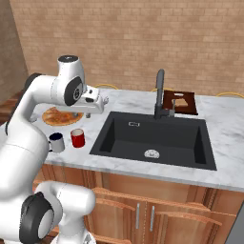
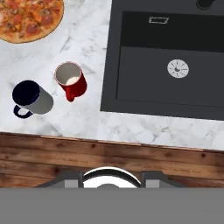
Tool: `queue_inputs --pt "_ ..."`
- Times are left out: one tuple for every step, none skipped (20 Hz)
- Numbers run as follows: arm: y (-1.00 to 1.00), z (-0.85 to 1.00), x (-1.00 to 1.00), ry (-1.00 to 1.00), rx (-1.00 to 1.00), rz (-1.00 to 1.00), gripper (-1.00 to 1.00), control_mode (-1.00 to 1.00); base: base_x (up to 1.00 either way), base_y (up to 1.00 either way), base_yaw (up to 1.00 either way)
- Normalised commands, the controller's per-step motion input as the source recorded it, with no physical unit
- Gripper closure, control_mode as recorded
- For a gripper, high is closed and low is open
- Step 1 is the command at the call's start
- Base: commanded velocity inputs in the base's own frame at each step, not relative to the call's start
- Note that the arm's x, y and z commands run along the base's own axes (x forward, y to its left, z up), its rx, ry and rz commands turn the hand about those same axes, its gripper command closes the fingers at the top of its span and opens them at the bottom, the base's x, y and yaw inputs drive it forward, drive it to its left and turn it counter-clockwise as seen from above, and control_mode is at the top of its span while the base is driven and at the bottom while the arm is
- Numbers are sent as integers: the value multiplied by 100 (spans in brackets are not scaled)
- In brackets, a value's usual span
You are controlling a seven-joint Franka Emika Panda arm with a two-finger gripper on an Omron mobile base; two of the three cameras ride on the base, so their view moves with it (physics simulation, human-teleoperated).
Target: Take the pizza cutter from the drawer on the left and place it on the dining counter for cutting.
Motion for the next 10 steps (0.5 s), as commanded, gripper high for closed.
queue_inputs --pt "0 0 -1 0 0 0 -100 -100 0 0 0" --pt "0 0 -4 0 0 0 -100 -100 0 0 0" --pt "1 0 -15 0 0 0 -100 -100 0 0 0" --pt "4 0 -25 0 0 0 -100 -100 0 0 0" --pt "18 0 -39 0 0 0 -100 -100 0 0 0" --pt "35 0 -54 0 -1 3 -100 -100 0 0 0" --pt "41 0 -58 0 -3 4 -100 -100 0 0 0" --pt "50 0 -61 0 -5 7 -100 -100 0 0 0" --pt "54 0 -55 0 -5 8 -100 -100 0 0 0" --pt "61 -4 -58 -1 -7 11 -100 -100 0 0 0"
